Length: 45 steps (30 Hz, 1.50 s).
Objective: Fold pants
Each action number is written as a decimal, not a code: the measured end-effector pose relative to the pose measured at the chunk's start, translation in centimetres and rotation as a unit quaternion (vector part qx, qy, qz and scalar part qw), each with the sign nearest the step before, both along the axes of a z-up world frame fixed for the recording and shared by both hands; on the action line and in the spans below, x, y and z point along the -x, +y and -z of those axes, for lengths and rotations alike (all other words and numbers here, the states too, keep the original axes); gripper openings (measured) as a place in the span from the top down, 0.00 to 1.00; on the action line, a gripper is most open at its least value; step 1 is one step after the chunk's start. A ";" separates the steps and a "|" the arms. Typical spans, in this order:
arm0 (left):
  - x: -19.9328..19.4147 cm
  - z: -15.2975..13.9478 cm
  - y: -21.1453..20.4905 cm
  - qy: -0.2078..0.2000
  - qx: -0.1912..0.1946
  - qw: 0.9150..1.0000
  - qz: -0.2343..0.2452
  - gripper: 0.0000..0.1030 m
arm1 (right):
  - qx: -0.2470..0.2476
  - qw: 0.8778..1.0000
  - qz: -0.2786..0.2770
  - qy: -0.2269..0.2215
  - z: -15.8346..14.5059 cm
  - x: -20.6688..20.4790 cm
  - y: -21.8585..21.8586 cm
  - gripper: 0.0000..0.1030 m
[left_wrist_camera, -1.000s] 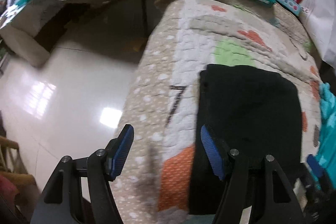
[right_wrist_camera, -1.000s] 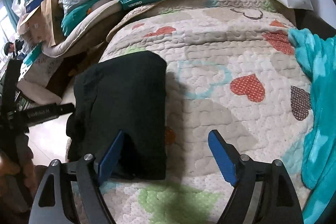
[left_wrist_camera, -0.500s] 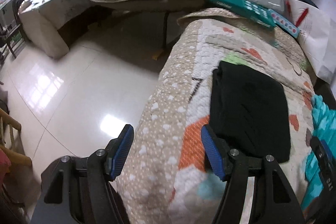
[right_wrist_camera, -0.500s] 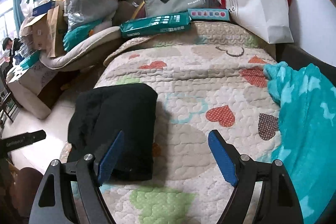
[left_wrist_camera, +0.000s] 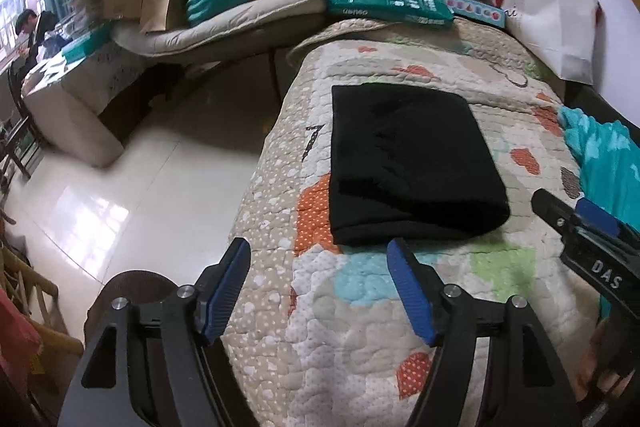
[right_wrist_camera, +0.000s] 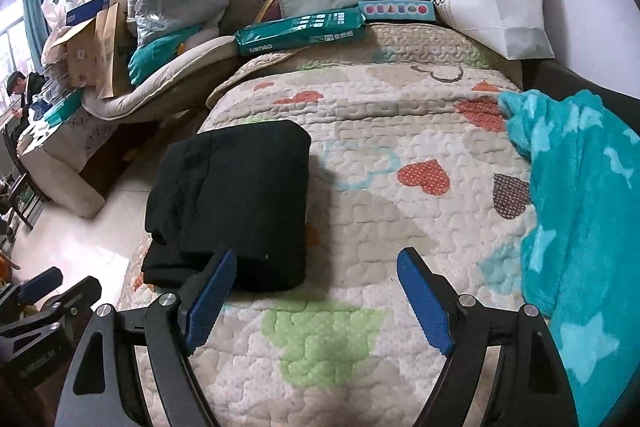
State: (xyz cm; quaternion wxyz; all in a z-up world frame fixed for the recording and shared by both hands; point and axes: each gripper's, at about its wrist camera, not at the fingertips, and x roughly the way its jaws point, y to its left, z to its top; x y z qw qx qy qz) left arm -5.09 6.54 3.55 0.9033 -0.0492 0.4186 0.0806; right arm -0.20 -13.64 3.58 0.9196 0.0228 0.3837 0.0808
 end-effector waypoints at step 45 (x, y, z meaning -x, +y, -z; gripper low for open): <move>2.9 -0.9 -1.1 -0.009 -0.006 1.000 0.010 0.29 | 0.020 1.000 -0.017 -0.008 0.4 2.9 1.1 0.13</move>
